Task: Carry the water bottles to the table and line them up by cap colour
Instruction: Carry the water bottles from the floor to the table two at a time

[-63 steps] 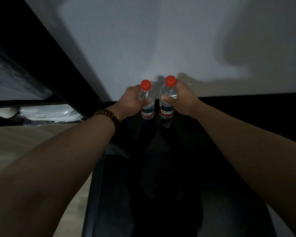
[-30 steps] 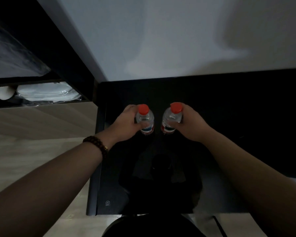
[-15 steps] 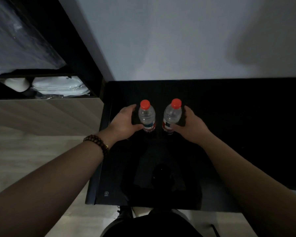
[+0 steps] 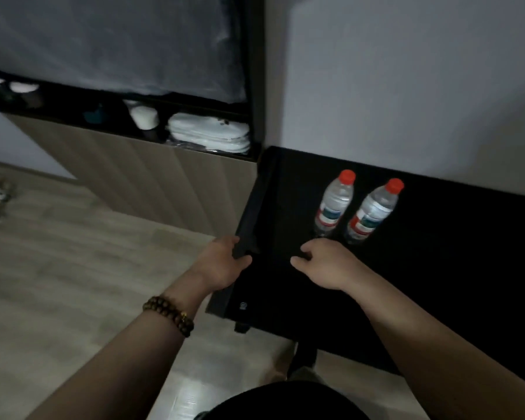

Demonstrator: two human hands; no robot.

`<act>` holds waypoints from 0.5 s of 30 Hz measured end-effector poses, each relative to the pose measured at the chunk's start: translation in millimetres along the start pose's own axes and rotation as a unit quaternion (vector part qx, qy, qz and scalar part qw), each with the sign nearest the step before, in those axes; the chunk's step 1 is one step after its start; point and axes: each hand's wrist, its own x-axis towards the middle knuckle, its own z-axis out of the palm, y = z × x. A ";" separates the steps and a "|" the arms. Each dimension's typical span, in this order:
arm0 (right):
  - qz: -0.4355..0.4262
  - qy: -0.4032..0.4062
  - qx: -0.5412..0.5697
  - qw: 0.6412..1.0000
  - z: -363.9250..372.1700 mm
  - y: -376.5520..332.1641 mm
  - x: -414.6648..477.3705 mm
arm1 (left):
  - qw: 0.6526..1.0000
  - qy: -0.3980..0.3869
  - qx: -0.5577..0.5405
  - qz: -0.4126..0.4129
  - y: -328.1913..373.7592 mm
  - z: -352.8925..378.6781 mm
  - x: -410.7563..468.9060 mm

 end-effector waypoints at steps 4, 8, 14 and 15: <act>-0.040 0.006 -0.007 0.999 59.4 -95.2 -15.3 | 0.997 0.057 -0.031 -0.032 -84.7 -44.1 -67.7; -0.090 -0.004 -0.014 0.996 124.9 -193.8 -25.9 | 0.987 0.115 -0.084 -0.078 -174.0 -87.4 -141.4; -0.206 -0.020 -0.099 0.973 213.4 -333.9 -30.2 | 0.952 0.205 -0.152 -0.168 -285.0 -141.1 -237.9; -0.222 -0.025 -0.108 0.969 227.2 -354.3 -30.4 | 0.945 0.217 -0.162 -0.181 -300.9 -149.3 -249.8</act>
